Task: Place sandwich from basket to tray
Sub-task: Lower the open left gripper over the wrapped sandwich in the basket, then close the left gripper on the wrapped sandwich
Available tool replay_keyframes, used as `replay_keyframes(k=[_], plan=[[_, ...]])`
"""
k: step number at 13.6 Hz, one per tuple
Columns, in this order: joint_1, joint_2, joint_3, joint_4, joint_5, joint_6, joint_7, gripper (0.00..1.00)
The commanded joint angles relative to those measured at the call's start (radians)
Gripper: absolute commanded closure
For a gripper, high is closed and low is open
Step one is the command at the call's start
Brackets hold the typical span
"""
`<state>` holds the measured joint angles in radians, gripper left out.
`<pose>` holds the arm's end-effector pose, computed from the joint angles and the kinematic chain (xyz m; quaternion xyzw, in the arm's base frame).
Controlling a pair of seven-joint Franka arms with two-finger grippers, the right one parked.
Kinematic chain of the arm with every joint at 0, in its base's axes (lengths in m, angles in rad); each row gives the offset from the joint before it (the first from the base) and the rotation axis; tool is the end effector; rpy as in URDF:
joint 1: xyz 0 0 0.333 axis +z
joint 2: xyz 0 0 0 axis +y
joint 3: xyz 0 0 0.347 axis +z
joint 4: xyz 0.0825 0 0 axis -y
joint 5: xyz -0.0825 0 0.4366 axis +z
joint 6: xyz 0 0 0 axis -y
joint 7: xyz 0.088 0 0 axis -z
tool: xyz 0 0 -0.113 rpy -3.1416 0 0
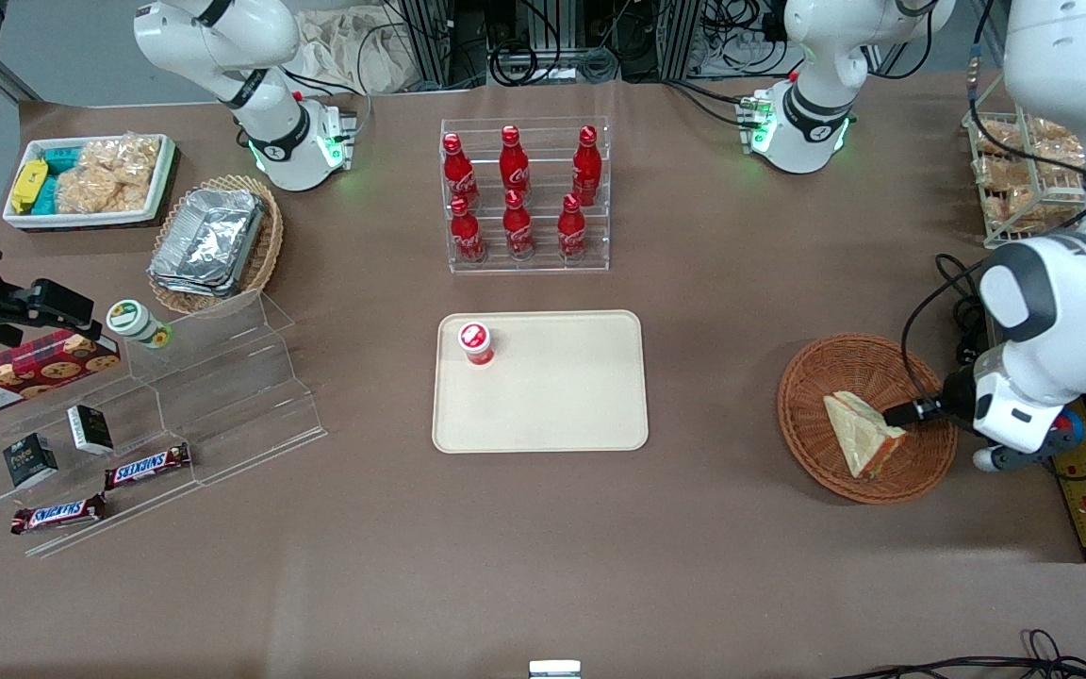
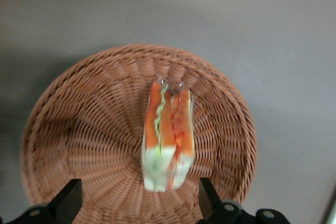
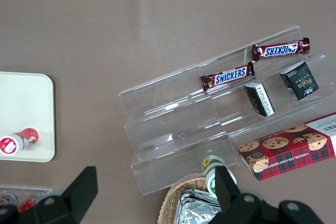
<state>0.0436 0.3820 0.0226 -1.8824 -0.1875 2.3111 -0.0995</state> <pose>0.6867 0.0402 0.3001 0.9872 0.1428 0.0224 0.0668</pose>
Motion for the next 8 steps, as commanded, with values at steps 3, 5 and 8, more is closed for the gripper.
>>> replay_keyframes(k=[3,5,8], plan=[[-0.013,0.089,-0.009,0.009,-0.044,0.111,-0.012,0.0],[-0.022,0.116,-0.01,0.011,-0.068,0.143,-0.012,0.0],[-0.028,0.14,-0.026,0.011,-0.108,0.186,-0.014,0.27]])
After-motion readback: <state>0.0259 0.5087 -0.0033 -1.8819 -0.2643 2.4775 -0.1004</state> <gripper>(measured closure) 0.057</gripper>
